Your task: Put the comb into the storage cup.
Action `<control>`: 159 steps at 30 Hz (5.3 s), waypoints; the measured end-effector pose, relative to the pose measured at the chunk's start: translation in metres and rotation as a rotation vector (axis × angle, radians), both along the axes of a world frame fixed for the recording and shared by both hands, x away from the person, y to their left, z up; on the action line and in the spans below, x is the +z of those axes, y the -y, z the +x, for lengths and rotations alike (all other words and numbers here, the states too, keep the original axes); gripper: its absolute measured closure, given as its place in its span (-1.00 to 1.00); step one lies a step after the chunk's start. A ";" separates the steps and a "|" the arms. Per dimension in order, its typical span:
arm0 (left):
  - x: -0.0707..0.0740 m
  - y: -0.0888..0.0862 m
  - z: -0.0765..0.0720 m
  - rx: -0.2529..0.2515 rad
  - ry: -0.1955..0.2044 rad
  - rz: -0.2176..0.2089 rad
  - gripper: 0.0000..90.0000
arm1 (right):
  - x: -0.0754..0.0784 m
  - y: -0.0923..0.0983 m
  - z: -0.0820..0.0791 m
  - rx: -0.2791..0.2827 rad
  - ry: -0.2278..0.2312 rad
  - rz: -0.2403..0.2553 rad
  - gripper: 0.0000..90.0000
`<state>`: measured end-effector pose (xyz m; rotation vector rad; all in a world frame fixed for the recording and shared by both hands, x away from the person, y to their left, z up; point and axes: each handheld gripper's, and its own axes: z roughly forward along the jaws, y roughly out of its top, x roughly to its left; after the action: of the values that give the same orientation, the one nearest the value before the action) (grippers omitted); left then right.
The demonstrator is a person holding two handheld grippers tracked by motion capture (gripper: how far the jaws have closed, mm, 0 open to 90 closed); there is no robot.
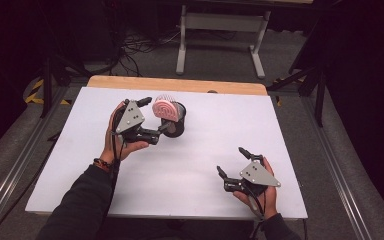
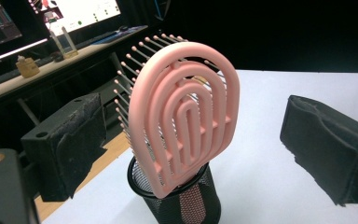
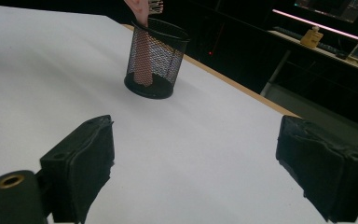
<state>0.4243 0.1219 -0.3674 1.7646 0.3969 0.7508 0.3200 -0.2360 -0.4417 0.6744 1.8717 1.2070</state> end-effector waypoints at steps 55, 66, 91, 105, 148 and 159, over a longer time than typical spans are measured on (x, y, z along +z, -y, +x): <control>-0.047 -0.021 -0.040 -0.050 -0.017 0.075 -0.91 | 0.004 -0.006 -0.007 0.025 0.036 0.002 -0.90; -0.048 -0.021 -0.054 -0.096 -0.011 0.121 -0.94 | 0.004 -0.010 -0.009 0.014 0.055 -0.020 -0.89; -0.072 -0.031 -0.067 -0.106 -0.037 0.191 -0.93 | 0.001 -0.015 -0.013 0.037 0.057 -0.037 -0.88; -0.079 -0.047 -0.077 -0.078 -0.055 0.174 -0.92 | 0.000 -0.016 -0.016 0.040 0.049 -0.040 -0.88; -0.106 -0.129 -0.105 0.048 -0.142 0.111 -0.94 | -0.006 -0.014 -0.017 0.038 0.010 -0.059 -0.88; -0.107 -0.130 -0.108 0.063 -0.145 0.100 -0.94 | -0.006 -0.012 -0.019 0.045 0.014 -0.059 -0.88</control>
<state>0.3160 0.2516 -0.4744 1.9148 0.5220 0.6986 0.3013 -0.2237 -0.4477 0.5936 1.9126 1.1774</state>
